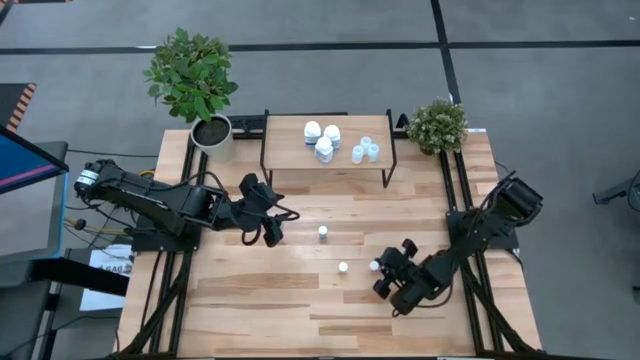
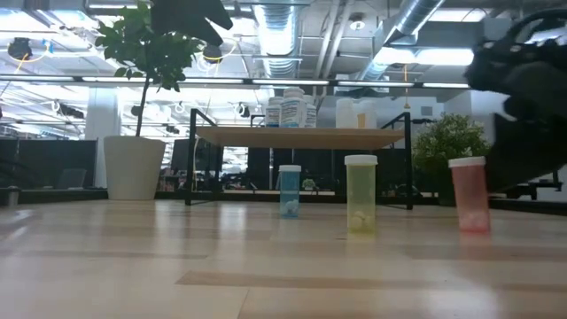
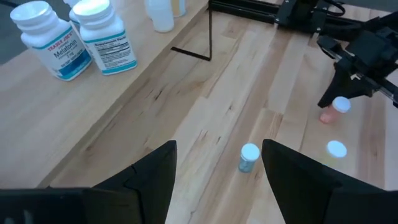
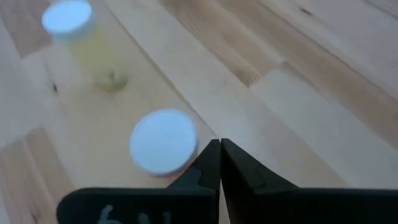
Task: Pick and place medicine bottles onto shelf by color
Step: Put the pink pill bottle on the shelf
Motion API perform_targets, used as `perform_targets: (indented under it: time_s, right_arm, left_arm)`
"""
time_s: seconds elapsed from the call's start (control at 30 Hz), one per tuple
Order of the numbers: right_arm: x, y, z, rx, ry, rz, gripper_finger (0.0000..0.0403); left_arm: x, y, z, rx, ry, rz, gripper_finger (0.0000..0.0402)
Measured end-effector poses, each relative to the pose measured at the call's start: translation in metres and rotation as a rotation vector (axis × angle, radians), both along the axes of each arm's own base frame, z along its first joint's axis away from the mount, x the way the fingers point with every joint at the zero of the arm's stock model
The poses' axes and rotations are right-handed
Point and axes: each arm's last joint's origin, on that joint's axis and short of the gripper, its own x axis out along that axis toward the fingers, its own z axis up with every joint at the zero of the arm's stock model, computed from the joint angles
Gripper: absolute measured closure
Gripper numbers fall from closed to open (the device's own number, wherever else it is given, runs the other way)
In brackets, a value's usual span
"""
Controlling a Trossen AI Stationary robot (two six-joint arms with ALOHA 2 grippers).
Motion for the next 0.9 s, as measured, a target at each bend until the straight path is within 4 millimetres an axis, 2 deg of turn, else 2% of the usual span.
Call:
perform_targets:
  time_s: [0.23, 0.53, 0.73, 0.9]
  right_arm:
    - [0.019, -0.009, 0.003, 0.007, -0.037, 0.02, 0.0372]
    - [0.025, -0.025, 0.005, 0.003, -0.005, -0.021, 0.0384]
    - [0.018, -0.012, 0.015, 0.192, 0.085, 0.151, 0.0384]
    - [0.023, 0.006, 0.009, 0.337, 0.088, 0.288, 0.0386]
  left_arm:
    - [0.0, 0.0, 0.0, 0.009, 0.006, -0.007, 0.0178]
    - [0.0, 0.0, 0.0, 0.01, 0.009, -0.007, 0.0178]
    - [-0.001, 0.0, -0.001, 0.012, 0.015, -0.007, 0.0178]
    - [-0.001, 0.0, -0.001, 0.014, 0.022, -0.008, 0.0178]
